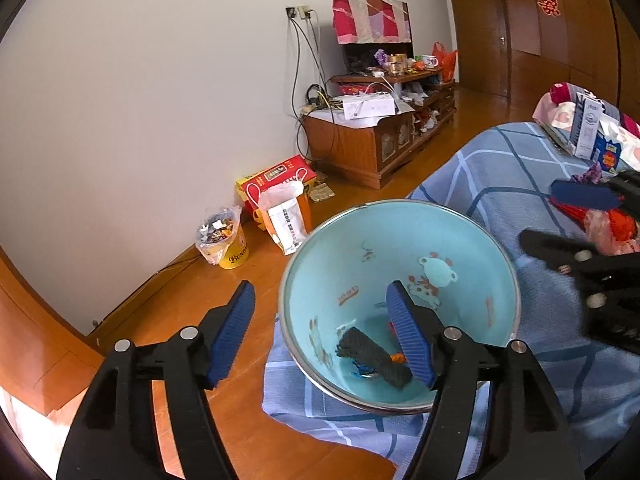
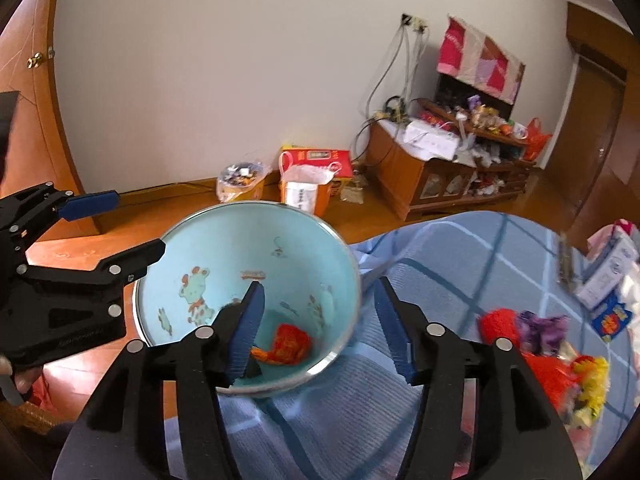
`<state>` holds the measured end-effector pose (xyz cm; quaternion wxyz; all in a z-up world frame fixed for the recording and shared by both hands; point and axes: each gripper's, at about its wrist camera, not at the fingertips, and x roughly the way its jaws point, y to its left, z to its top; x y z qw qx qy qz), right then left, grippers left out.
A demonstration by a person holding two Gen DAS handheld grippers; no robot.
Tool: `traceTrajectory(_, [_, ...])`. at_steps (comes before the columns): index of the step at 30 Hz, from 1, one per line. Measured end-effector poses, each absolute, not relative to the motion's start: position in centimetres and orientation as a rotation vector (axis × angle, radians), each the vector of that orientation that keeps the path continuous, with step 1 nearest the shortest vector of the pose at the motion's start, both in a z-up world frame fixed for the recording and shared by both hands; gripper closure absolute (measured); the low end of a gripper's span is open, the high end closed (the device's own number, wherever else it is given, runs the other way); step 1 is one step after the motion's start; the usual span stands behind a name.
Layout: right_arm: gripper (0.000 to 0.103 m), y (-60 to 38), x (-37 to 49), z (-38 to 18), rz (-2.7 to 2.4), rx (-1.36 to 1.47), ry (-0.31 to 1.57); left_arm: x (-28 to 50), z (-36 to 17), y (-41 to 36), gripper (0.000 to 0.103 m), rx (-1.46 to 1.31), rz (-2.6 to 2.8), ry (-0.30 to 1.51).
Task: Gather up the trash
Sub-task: 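Grasp the pink plastic bag with the left tool while the right tool grasps the yellow wrapper bag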
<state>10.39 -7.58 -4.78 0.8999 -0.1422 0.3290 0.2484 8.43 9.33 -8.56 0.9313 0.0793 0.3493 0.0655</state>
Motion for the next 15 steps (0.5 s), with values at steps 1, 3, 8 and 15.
traceTrajectory(1, [0.045, -8.4, 9.9, -4.5, 0.501, -0.290, 0.673, 8.4, -8.6, 9.1, 0.035, 0.166, 0.130, 0.717])
traceTrajectory(3, [0.043, -10.4, 9.0, -3.7, 0.477, -0.260, 0.660, 8.3, -8.9, 8.3, 0.035, 0.177, 0.113, 0.727])
traceTrajectory(8, [0.036, -17.5, 6.2, -1.6, 0.357, -0.177, 0.619, 7.8, -9.4, 5.3, 0.035, 0.199, 0.036, 0.743])
traceTrajectory(15, [0.031, -28.6, 1.9, -1.5, 0.075, -0.061, 0.599, 5.9, -8.4, -0.1, 0.034, 0.216, -0.105, 0.690])
